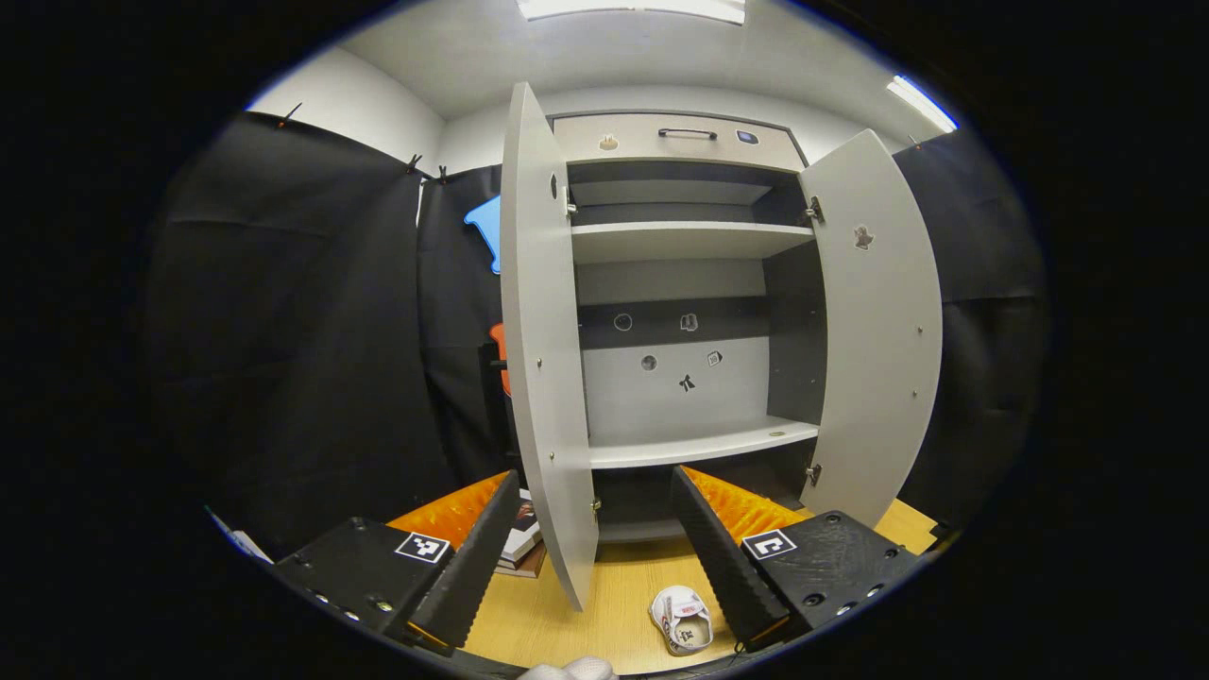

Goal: Grab one shoe with the right hand and put it into the shoe cabinet, grab the other shoe with the left hand and put it into the shoe cabinet; then close the right door with the right hand and the left door with the left hand.

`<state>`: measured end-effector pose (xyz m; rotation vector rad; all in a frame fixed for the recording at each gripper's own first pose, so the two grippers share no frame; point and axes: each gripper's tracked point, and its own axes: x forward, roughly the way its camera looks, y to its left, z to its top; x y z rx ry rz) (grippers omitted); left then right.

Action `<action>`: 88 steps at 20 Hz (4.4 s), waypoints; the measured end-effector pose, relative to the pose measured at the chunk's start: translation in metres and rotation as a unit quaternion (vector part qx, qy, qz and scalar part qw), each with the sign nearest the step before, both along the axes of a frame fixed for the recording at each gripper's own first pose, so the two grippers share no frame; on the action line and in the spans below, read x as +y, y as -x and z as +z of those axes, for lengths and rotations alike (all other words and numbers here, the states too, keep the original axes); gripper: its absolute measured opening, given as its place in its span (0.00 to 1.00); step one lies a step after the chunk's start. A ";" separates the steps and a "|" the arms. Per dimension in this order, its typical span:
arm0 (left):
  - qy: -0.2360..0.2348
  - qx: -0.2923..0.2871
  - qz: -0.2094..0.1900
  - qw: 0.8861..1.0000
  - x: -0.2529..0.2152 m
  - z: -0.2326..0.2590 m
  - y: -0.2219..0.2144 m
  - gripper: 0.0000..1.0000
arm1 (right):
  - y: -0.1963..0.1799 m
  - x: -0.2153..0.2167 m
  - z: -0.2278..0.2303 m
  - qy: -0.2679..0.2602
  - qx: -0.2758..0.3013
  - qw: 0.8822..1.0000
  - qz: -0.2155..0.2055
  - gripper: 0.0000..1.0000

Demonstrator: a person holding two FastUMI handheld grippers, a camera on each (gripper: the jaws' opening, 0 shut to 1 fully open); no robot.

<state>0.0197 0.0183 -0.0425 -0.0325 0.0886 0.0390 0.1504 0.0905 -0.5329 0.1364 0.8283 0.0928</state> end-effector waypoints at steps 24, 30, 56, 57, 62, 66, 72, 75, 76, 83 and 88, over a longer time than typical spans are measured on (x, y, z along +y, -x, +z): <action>0.019 -0.034 -0.030 0.999 -0.014 -0.005 0.039 0.96 | 0.043 -0.028 0.341 -0.006 -0.221 0.974 0.042 0.05; 0.038 -0.035 -0.026 0.998 -0.017 -0.009 0.040 0.96 | 0.031 -0.022 0.427 -0.008 -0.281 0.958 0.054 0.05; 0.051 -0.022 -0.003 0.998 -0.032 -0.017 0.010 0.95 | -0.238 -0.026 0.509 0.076 -0.274 0.958 0.042 0.05; 0.050 -0.019 0.001 0.999 -0.033 -0.018 0.007 0.95 | -0.256 -0.025 0.495 0.073 -0.252 0.964 0.046 0.05; 0.042 -0.008 0.022 0.999 -0.036 -0.016 -0.011 0.95 | -0.329 -0.033 0.420 0.090 -0.157 0.982 0.049 0.05; 0.035 -0.003 0.035 0.999 -0.035 -0.016 -0.018 0.95 | -0.357 -0.038 0.378 0.099 -0.086 0.990 0.055 0.05; 0.035 -0.003 0.050 0.998 -0.027 -0.014 -0.019 0.95 | -0.357 -0.036 0.347 0.105 -0.009 0.993 0.058 0.06; 0.037 -0.006 0.054 0.998 -0.023 -0.012 -0.013 0.96 | -0.356 -0.040 0.362 0.107 -0.027 0.993 0.047 0.13; 0.038 -0.008 0.054 0.998 -0.022 -0.012 -0.011 0.95 | -0.352 -0.042 0.368 0.110 -0.036 0.992 0.040 0.13; 0.029 -0.021 0.035 0.999 -0.015 -0.004 0.003 0.95 | -0.301 -0.055 0.459 0.091 -0.203 0.975 -0.009 0.90; 0.023 -0.024 0.008 0.999 -0.015 -0.004 0.016 0.95 | -0.199 -0.056 0.515 0.063 -0.290 0.955 -0.015 1.00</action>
